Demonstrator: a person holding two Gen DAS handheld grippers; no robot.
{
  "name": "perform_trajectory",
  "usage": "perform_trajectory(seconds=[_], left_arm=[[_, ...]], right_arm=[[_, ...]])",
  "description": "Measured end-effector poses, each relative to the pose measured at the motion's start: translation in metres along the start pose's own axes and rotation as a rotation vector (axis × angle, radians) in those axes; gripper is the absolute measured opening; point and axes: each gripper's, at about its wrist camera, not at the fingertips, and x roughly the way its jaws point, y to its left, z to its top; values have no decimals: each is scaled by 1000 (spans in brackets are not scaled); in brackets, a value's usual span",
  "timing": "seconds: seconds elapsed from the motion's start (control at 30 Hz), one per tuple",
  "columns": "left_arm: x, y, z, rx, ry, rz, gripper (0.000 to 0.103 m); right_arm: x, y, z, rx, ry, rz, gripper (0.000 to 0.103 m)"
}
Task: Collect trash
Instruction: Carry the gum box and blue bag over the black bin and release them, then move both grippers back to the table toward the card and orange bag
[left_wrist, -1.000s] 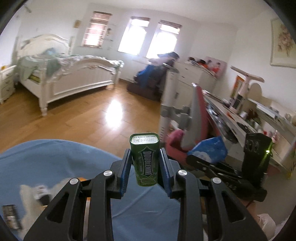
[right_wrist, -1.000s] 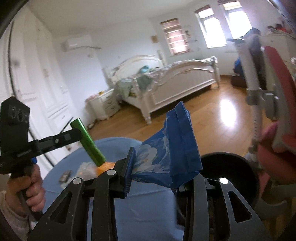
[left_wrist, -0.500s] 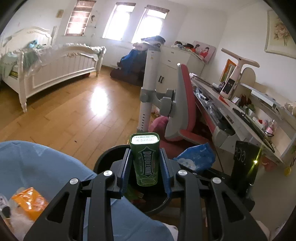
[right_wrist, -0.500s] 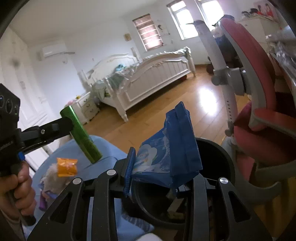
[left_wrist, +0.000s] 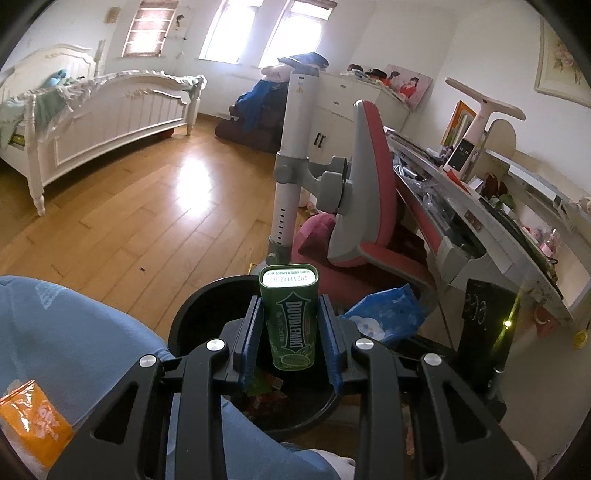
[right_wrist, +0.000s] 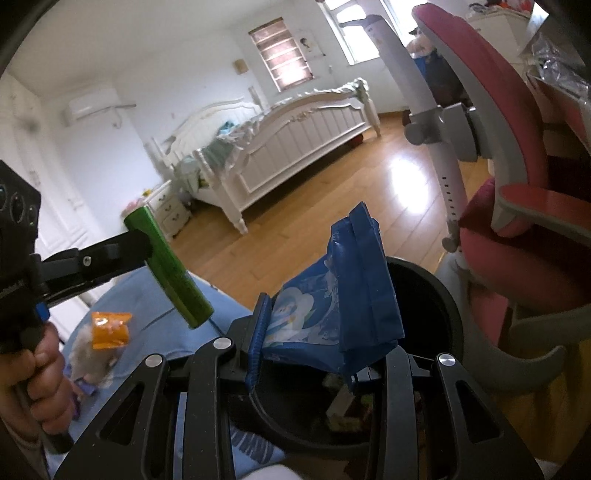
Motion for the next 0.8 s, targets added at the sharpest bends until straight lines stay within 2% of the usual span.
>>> perform_trajectory(seconds=[0.37, 0.43, 0.5, 0.67, 0.8], left_arm=[[20, 1, 3, 0, 38, 1, 31], [22, 3, 4, -8, 44, 17, 33], [23, 5, 5, -21, 41, 14, 35], [13, 11, 5, -39, 20, 19, 52], [-3, 13, -1, -56, 8, 21, 52]], right_arm=[[20, -5, 1, 11, 49, -4, 34], [25, -5, 2, 6, 68, -27, 49], [28, -5, 2, -1, 70, -43, 80], [25, -3, 1, -5, 61, -54, 82], [20, 1, -3, 8, 65, -45, 82]])
